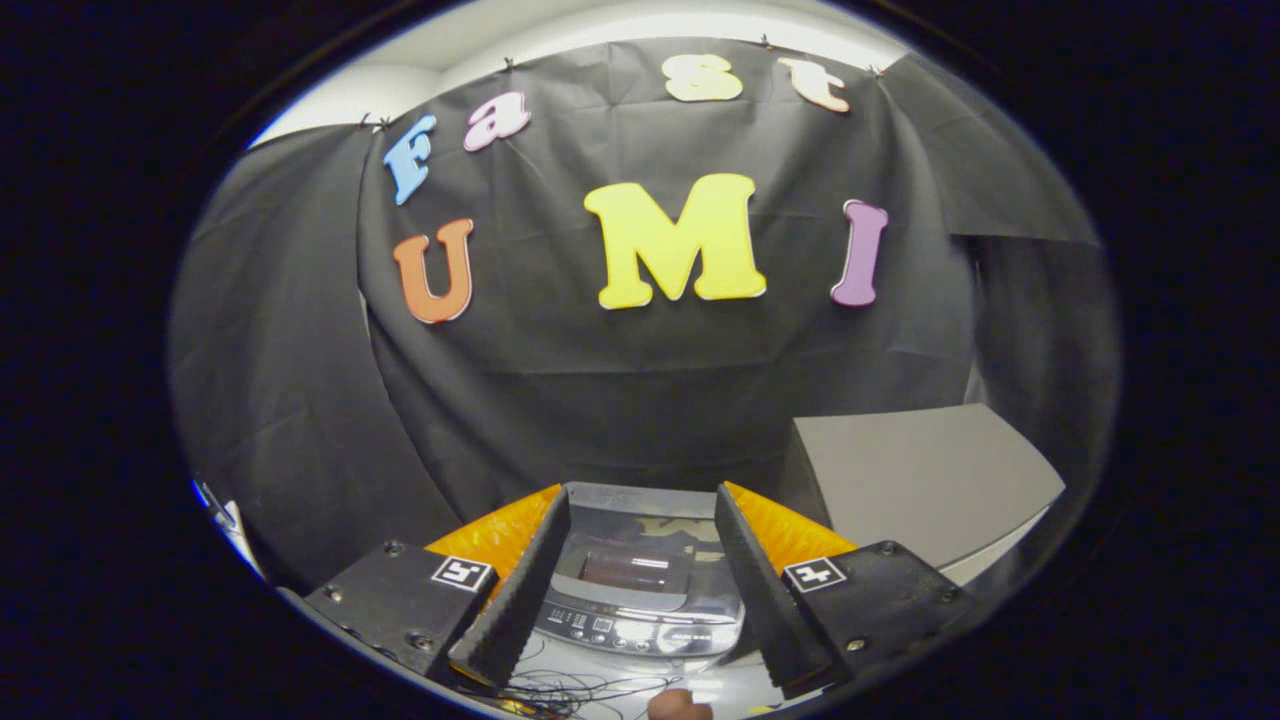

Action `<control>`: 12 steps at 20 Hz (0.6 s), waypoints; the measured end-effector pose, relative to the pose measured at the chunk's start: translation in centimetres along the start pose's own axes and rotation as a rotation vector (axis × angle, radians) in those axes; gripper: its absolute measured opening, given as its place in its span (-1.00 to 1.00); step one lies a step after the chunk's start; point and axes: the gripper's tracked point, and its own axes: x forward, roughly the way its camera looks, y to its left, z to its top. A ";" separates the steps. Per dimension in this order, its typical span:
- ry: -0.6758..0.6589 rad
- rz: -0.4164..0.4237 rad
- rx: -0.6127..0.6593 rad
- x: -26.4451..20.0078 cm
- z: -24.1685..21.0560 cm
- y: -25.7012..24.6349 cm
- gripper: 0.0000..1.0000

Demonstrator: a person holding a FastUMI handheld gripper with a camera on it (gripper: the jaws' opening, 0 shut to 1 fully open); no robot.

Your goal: Put the clothes into the washing machine and then close the washing machine lid.

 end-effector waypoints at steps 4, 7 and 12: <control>-0.069 0.002 -0.033 -5.4 0.8 -1.4 0.83; -0.076 -0.006 -0.025 -8.4 -0.1 -2.4 0.85; -0.080 -0.021 -0.029 -10.8 -1.5 -3.5 0.86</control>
